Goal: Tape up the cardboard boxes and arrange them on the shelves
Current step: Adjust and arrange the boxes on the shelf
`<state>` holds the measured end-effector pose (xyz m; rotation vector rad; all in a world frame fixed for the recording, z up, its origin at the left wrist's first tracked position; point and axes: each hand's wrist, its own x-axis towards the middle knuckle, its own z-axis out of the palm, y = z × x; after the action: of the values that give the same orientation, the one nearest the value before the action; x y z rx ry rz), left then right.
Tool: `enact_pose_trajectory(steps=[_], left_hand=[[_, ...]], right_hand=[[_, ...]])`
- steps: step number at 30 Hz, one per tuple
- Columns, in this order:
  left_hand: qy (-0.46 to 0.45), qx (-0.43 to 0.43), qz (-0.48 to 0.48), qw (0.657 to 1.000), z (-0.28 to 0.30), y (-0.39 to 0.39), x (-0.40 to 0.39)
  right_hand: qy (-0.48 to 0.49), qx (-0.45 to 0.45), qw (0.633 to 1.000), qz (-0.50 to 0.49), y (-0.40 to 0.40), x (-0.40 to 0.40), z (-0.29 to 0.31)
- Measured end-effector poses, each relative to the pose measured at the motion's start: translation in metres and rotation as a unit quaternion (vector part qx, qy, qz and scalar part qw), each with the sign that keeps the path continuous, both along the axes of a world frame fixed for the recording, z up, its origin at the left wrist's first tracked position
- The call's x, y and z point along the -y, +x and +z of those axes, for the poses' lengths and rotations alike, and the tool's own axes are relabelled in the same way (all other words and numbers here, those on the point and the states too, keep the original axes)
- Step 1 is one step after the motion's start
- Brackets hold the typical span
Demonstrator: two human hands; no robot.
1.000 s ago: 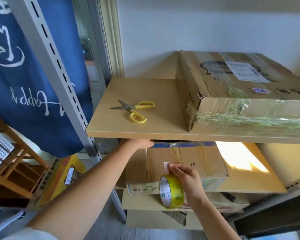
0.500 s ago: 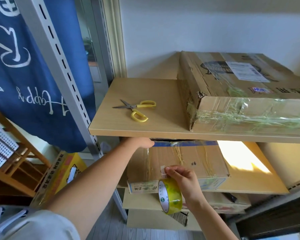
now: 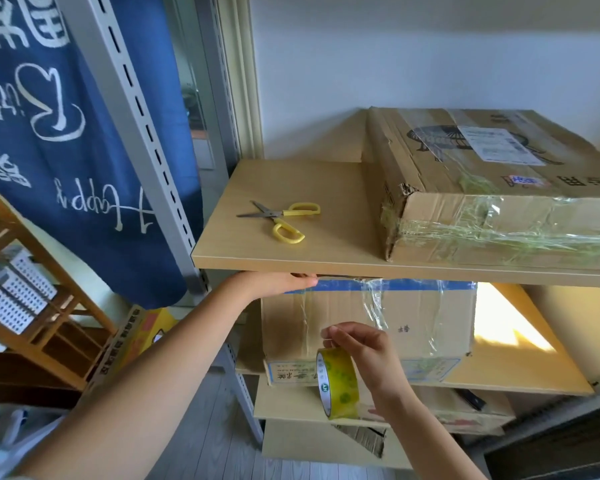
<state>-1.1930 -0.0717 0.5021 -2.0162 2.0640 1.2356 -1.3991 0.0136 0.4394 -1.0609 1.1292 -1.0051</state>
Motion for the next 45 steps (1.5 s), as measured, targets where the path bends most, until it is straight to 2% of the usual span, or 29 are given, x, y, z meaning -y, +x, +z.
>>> enact_pose_trajectory(steps=[4,6,12,16,22,25,28,29,32,33,38,42,45], left_hand=[[-0.147,0.004,-0.015,0.989,0.003,-0.005,-0.023],[-0.183,-0.011,-0.028,0.983,0.002,-0.005,-0.032],[-0.204,-0.059,-0.095,0.973,0.003,-0.001,-0.042],[-0.213,-0.065,-0.133,0.966,0.001,0.002,-0.046],[-0.226,-0.110,-0.092,0.963,-0.015,0.006,-0.055],[-0.241,-0.142,-0.066,0.958,-0.022,0.003,-0.060],[-0.274,-0.133,-0.062,0.950,-0.021,-0.001,-0.061],[-0.280,-0.135,-0.061,0.948,-0.021,-0.001,-0.062],[-0.272,-0.161,-0.052,0.947,-0.023,-0.001,-0.061],[-0.267,-0.168,-0.052,0.947,-0.023,-0.001,-0.060],[-0.240,-0.189,-0.040,0.951,-0.023,0.002,-0.060],[-0.246,-0.196,-0.055,0.948,-0.023,0.001,-0.060],[-0.258,-0.184,-0.059,0.947,-0.025,0.001,-0.058]], right_hand=[[-0.013,0.008,1.000,0.009,0.011,-0.007,0.009],[-0.028,0.006,1.000,0.011,0.014,-0.011,0.013],[-0.045,0.023,0.999,-0.008,0.016,-0.017,0.021],[-0.088,-0.005,0.996,-0.012,0.016,-0.014,0.024],[-0.211,-0.146,0.966,-0.029,0.021,-0.009,0.028],[-0.241,-0.176,0.954,-0.042,0.021,-0.009,0.029],[-0.262,-0.239,0.935,-0.030,0.024,-0.007,0.029],[-0.272,-0.273,0.922,-0.029,0.025,-0.007,0.029],[-0.338,-0.392,0.855,-0.031,0.028,-0.003,0.033],[-0.345,-0.400,0.849,-0.018,0.028,-0.001,0.036],[-0.269,-0.286,0.910,0.134,0.014,0.010,0.060],[-0.253,-0.241,0.896,0.275,0.014,0.010,0.073],[-0.259,-0.247,0.898,0.257,0.015,0.014,0.066]])
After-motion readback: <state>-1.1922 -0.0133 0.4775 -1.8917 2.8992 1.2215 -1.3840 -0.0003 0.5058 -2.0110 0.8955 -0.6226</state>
